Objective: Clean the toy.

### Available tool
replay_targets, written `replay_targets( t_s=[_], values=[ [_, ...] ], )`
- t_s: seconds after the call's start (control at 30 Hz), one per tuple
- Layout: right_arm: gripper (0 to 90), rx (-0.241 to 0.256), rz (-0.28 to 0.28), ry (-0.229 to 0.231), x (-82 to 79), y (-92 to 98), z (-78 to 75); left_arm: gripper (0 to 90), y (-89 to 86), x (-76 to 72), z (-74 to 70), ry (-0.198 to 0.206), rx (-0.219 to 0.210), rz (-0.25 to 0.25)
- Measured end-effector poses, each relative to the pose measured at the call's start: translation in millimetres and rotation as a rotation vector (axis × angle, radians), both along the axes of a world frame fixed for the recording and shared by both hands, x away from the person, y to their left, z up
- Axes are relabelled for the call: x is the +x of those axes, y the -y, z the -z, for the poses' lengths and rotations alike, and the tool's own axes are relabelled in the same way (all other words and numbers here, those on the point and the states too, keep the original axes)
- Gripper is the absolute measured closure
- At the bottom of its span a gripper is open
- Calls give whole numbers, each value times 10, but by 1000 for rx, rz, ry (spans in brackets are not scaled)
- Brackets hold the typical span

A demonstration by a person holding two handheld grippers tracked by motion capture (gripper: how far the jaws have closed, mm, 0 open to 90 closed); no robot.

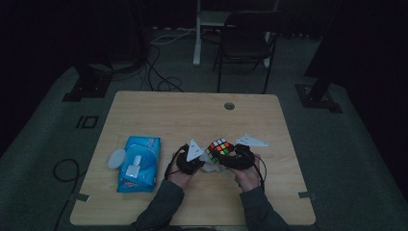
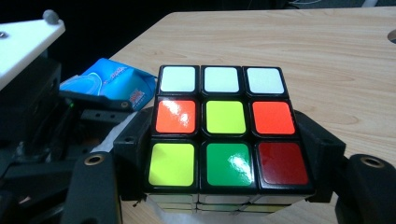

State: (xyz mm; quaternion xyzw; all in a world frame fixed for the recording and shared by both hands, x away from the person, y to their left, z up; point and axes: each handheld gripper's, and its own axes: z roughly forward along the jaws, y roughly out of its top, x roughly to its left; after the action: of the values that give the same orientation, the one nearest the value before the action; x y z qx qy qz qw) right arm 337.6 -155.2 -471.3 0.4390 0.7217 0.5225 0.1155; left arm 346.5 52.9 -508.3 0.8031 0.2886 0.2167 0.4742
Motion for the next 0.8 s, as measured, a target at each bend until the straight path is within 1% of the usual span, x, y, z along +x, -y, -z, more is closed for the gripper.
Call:
replay_targets(
  t_s=[0.13,0.23,0.3,0.37,0.43,0.6,0.67,0.8],
  values=[
    [338,7,-2,0,-5,-3,-8,864,6,30,-11,-5,6,7],
    [338,26,-7,-9,-5,-3,-9,866,23,31,-6,-7,3,12],
    [338,35,-8,-10,-4,-4,-7,866,60,14,12,-7,-1,32],
    [338,53,-9,-19,-4,-1,-3,868,101,-5,27,-4,6,47],
    [338,57,-8,-20,-4,-3,-1,867,142,-23,42,-1,10,64],
    [338,67,-7,-22,3,10,0,867,206,-47,61,-2,16,84],
    [337,81,-5,-29,8,19,1,866,241,-61,74,-7,5,114],
    [338,90,-7,-30,8,18,-2,862,291,-98,81,-1,19,145]
  ],
)
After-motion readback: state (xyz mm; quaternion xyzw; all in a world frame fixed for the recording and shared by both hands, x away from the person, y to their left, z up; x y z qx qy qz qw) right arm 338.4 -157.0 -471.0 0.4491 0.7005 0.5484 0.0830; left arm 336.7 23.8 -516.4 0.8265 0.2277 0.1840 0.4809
